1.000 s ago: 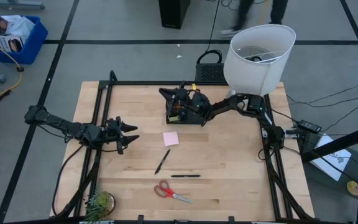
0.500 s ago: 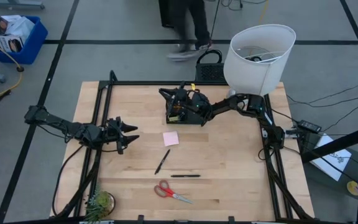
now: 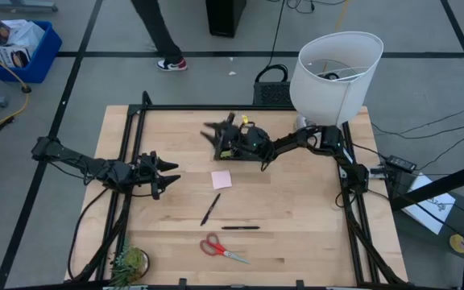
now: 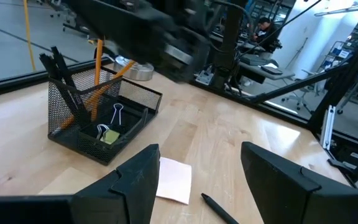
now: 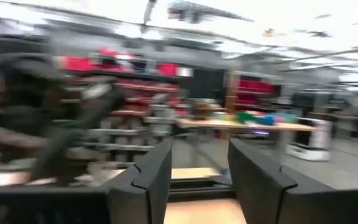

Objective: Pick and place office supplies into organizer
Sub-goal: Put the black pen into the desk organizer

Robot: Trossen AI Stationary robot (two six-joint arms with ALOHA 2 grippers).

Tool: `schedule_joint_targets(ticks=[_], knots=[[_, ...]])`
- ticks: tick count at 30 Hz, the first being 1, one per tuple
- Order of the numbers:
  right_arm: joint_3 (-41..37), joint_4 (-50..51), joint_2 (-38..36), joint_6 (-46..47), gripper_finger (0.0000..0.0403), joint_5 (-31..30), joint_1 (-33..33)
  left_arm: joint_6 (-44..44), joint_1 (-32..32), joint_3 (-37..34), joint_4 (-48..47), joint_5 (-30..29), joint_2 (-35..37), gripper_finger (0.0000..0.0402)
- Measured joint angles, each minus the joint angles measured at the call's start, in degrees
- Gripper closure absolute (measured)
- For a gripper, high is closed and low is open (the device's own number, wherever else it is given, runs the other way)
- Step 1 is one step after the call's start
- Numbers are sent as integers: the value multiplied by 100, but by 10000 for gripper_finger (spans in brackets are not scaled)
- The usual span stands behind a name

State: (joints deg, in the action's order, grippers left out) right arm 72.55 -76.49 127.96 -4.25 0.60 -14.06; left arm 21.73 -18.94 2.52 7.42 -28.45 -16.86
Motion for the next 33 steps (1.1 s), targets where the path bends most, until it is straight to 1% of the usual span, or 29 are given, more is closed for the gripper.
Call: schedule_joint_targets(ticks=[3, 6, 8, 10, 13, 15, 18, 20, 23, 27, 30, 33], knots=[[-44, 53, 0, 104, 253, 397, 343, 88, 0, 0, -148, 2, 0, 172], [-253, 71, -2, -165, 254, 409, 765, 250, 0, 0, -330, 8, -2, 172], [-464, 113, -73, -485, 253, 409, 1047, 375, 0, 0, -386, 11, -2, 172], [-645, 361, -231, -876, 252, 311, 1351, 555, 0, 0, -407, 13, -1, 172], [-950, 1080, -613, -1042, 255, -380, 1887, 850, 0, 0, -410, 13, 0, 172], [-1114, 1784, -895, -1087, 256, -787, 2268, 883, 0, 0, -431, 11, 0, 172], [-1135, 2826, -1239, -1226, 256, -1472, 2846, 881, 0, 0, -435, 9, -2, 172], [-1048, 3460, -1325, -1179, 256, -1910, 3189, 882, 0, 0, -434, 4, 0, 172], [-1044, 3947, -1300, -753, 256, -2466, 3655, 960, 0, 0, -442, 7, 0, 172], [-1043, 4357, -1318, -183, 257, -2761, 4036, 1162, -2, 0, -580, 8, -2, 172], [-1043, 4534, -1307, 38, 257, -2738, 4098, 1374, -2, -2, -679, 5, -57, 172], [-1041, 4761, -1303, 254, 257, -2589, 4036, 1489, -1, -2, -692, -2, -152, 172]])
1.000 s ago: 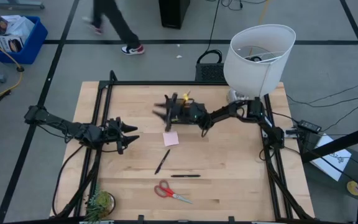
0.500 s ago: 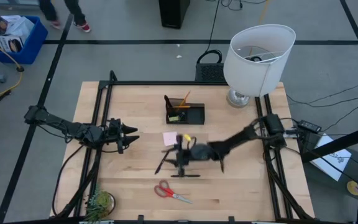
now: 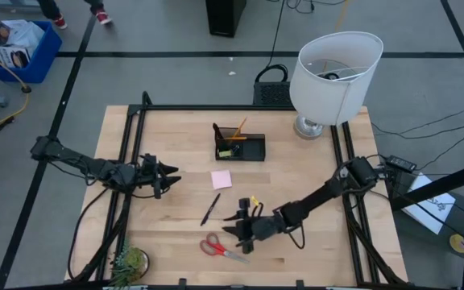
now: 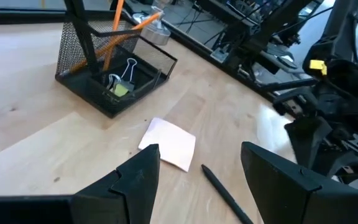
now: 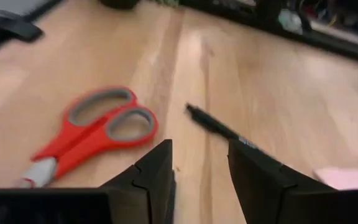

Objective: Pick and place office supplies into organizer
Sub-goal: Put the black pen into the desk organizer

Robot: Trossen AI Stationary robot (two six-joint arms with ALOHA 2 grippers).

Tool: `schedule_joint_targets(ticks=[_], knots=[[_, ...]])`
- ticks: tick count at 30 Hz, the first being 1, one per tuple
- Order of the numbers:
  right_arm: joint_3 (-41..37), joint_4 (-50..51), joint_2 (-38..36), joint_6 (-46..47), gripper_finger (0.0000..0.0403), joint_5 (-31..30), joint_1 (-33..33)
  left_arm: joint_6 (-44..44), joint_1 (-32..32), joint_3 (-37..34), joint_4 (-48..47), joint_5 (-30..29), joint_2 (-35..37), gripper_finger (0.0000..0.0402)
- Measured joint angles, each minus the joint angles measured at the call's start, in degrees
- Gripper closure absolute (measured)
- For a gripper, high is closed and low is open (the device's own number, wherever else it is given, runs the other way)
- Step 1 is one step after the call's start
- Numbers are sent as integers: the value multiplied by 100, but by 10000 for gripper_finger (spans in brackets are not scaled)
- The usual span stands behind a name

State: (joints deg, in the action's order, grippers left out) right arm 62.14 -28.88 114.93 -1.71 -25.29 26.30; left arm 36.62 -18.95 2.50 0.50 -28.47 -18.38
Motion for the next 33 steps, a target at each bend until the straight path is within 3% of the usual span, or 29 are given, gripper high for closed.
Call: schedule_joint_targets(ticks=[13, 22, 33], knots=[[1, -186, 404, 495, 257, 591, -154, -34, 1, 0, 13, -157, -86, 172], [179, 259, 427, 798, 257, 607, -150, -44, 1, 0, 22, -314, -86, 172], [519, 430, 949, 728, 257, 624, -177, -5, -2, 0, 125, -275, -86, 172]])
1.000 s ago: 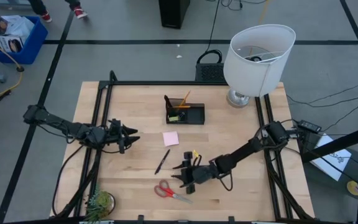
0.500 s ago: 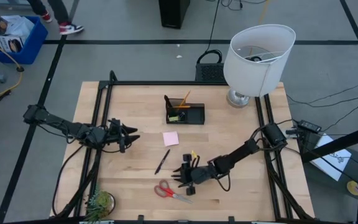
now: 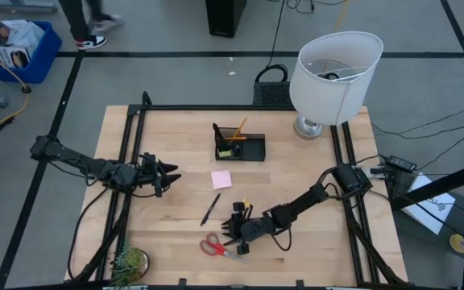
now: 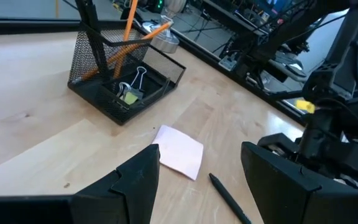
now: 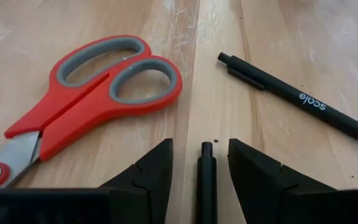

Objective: Pick and place office supplies into organizer
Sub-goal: Put the black pen into the desk organizer

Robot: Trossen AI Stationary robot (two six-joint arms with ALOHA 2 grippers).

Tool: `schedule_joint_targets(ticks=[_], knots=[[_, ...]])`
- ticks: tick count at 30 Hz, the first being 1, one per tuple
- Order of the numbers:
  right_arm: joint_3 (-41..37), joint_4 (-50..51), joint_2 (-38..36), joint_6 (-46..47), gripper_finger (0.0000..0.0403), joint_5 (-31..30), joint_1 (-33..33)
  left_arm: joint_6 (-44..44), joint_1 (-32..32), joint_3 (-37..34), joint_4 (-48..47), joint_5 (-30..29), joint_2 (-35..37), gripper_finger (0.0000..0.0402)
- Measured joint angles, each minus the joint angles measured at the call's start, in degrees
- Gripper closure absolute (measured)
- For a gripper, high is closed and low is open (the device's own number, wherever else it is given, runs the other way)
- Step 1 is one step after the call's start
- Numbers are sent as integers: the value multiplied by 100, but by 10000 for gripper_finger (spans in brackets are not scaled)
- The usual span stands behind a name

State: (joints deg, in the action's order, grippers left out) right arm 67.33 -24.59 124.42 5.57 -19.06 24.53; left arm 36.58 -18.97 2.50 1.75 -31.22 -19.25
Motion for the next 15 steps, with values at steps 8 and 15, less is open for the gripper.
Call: schedule_joint_targets(ticks=[8, 15], knots=[[7, 332, -9, 228, 272, 300, -118, -20, -1, 0, 25, 109, 0, 172], [2, 413, 0, 25, 346, 350, -124, -25, -1, 0, 142, 111, 0, 172]])
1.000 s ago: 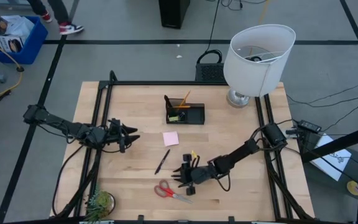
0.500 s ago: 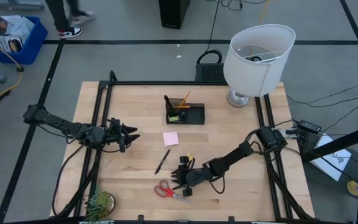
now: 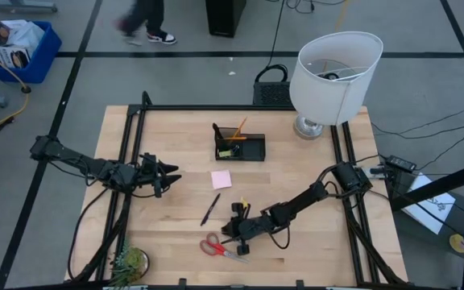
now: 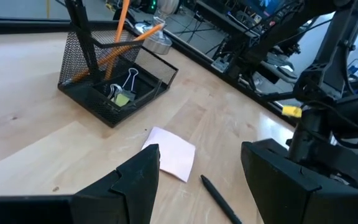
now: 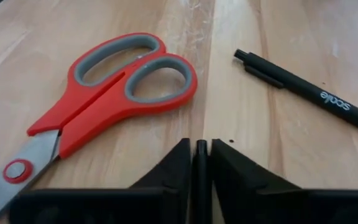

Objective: Pick and place office supplies into organizer
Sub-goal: Put the black pen into the desk organizer

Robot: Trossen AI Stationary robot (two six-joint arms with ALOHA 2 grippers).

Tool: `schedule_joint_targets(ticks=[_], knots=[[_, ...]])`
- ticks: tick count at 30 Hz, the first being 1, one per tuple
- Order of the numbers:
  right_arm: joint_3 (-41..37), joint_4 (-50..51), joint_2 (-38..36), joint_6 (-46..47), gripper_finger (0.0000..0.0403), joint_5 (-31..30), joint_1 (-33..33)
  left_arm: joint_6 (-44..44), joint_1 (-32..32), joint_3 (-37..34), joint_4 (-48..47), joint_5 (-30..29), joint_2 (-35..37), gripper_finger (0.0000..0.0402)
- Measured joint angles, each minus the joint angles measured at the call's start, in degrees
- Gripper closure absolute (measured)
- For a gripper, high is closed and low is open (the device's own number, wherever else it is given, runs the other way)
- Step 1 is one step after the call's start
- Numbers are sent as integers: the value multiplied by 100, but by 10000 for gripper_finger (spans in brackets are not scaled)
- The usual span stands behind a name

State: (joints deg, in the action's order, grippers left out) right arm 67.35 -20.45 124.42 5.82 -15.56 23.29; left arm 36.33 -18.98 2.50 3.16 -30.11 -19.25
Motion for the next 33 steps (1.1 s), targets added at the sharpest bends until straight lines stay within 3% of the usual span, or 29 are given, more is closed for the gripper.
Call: schedule_joint_targets(ticks=[4, 14, 20, 25, 33], knots=[[-9, -195, 9, -100, 383, -41, 2, -6, -1, 0, 9, 0, 0, 172], [-38, -810, 6, -515, 360, -106, -99, -43, -1, 0, 7, 0, 0, 172], [-33, -1417, -181, -808, 379, -98, -355, -25, -2, 0, 2, 2, 0, 172], [-33, -1483, -312, -1213, 372, -89, -638, -16, -1, 0, -3, 7, 2, 172], [-31, -2562, -449, -2074, 371, -101, -1434, -14, 0, 0, -3, 9, 0, 172]])
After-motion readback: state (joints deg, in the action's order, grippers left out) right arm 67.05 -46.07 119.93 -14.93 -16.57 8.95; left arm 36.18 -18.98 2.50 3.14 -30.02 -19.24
